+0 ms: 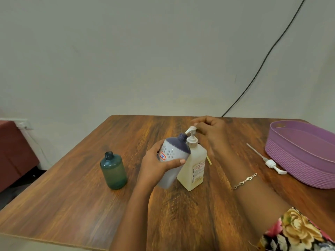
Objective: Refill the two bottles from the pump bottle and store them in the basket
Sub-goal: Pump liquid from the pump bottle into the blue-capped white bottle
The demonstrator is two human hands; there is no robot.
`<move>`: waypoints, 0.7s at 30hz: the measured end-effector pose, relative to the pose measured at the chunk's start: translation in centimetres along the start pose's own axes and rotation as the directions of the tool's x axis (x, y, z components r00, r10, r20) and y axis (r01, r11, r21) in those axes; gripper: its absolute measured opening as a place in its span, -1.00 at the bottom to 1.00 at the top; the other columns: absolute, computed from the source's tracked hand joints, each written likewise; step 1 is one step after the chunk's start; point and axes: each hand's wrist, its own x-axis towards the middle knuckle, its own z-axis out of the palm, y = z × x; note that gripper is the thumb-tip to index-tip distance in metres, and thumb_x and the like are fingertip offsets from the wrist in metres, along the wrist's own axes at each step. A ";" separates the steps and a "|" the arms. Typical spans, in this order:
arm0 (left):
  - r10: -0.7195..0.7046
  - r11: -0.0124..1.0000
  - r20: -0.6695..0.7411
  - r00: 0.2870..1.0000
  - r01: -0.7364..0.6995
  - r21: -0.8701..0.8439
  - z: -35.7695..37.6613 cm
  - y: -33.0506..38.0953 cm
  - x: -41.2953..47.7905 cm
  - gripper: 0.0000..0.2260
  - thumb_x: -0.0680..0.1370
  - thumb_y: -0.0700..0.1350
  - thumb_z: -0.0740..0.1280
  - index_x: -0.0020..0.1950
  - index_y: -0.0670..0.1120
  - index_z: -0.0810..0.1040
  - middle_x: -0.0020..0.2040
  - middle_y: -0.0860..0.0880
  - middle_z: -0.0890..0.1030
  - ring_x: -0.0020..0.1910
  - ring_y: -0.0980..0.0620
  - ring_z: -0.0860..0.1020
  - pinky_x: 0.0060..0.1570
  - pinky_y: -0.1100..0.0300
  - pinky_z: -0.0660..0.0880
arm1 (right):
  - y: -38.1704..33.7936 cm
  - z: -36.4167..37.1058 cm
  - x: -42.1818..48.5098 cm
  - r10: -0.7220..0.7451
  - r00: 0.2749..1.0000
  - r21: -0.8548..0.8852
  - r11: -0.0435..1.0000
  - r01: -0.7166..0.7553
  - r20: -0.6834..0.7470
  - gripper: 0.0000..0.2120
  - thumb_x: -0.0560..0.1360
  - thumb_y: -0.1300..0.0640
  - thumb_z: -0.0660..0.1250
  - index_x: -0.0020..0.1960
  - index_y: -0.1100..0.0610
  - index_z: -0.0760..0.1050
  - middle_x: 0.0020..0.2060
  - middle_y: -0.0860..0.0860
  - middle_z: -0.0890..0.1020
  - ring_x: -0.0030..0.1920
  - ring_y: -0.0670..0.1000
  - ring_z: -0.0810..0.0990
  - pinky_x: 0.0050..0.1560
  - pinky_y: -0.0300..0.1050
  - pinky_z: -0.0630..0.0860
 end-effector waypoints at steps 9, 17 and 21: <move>0.015 1.000 -0.013 1.000 -0.015 -0.001 0.0 0.3 0.0 -0.36 0.16 0.15 0.47 0.21 0.16 0.38 0.06 0.15 0.52 -0.02 0.15 0.52 -0.20 0.32 0.44 | 0.8 -1.2 -1.2 -0.457 0.876 -0.462 0.751 0.472 0.153 -0.82 0.43 0.39 0.33 -0.06 0.20 0.64 -0.14 -0.07 0.62 -0.15 -0.12 0.58 -0.09 -0.34 0.50; 0.019 1.000 -0.022 1.000 -0.018 0.025 0.4 0.1 0.1 -0.29 0.14 0.22 0.46 0.25 0.13 0.38 0.09 0.12 0.53 -0.01 0.14 0.52 -0.18 0.30 0.45 | 0.5 0.0 -0.3 0.106 0.994 -0.043 0.993 -0.107 -0.037 -0.92 0.46 0.22 0.38 -0.21 0.13 0.60 -0.25 0.07 0.66 -0.19 0.05 0.63 -0.09 -0.03 0.58; 0.028 0.999 -0.022 0.999 -0.027 0.022 0.3 0.2 0.2 -0.23 0.09 0.26 0.46 0.26 0.11 0.40 0.09 0.11 0.54 -0.01 0.13 0.53 -0.16 0.26 0.49 | 0.0 0.4 0.2 0.285 0.958 0.109 0.953 -0.282 -0.018 -0.89 0.44 0.28 0.39 -0.27 0.23 0.54 -0.34 0.11 0.61 -0.33 0.03 0.56 -0.23 -0.12 0.56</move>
